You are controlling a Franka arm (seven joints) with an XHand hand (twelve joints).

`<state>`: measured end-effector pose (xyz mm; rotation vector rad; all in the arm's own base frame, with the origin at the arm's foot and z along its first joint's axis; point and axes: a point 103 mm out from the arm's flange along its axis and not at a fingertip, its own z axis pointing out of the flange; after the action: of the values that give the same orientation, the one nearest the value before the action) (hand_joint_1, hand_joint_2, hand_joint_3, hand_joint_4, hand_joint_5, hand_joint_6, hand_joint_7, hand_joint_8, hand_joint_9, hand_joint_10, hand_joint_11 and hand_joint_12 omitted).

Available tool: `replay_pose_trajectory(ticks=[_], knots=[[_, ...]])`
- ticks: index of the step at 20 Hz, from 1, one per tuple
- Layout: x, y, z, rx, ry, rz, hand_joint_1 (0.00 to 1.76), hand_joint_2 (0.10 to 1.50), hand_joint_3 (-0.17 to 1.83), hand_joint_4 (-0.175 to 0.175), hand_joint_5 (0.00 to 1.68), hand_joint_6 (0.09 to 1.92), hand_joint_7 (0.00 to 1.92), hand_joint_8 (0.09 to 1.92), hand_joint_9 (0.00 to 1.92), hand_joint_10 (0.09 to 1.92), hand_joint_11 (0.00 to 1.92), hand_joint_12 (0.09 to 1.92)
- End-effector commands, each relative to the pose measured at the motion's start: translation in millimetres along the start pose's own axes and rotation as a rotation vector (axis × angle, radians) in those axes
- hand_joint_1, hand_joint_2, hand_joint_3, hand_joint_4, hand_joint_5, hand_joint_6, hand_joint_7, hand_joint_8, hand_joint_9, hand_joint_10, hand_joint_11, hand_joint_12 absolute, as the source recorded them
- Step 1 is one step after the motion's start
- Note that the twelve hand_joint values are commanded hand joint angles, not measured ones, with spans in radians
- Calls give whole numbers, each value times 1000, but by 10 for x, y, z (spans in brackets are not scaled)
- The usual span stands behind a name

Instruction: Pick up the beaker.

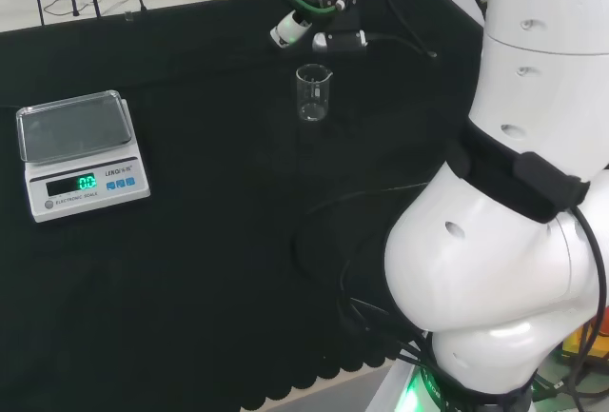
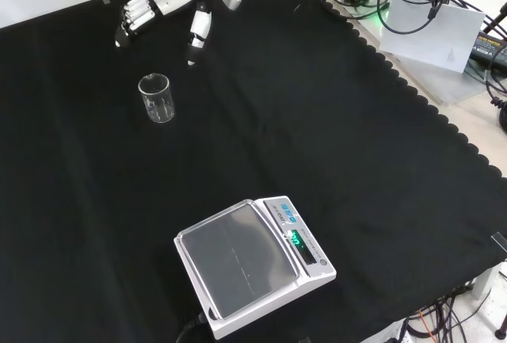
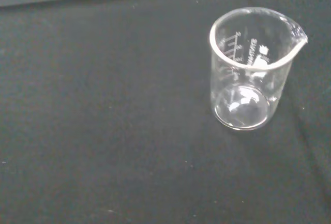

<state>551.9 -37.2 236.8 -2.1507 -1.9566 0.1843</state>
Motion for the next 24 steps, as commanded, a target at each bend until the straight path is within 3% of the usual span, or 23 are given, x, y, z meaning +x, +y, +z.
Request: replay_pose_trajectory(ticks=[1, 24], knots=[[-224, 152, 208, 20, 20, 12, 663, 863, -74, 75, 0, 87, 0, 413, 31, 883, 0, 1228], [-636, 525, 862, 131, 34, 58, 665, 866, -73, 77, 0, 87, 0, 411, 30, 882, 0, 1222]])
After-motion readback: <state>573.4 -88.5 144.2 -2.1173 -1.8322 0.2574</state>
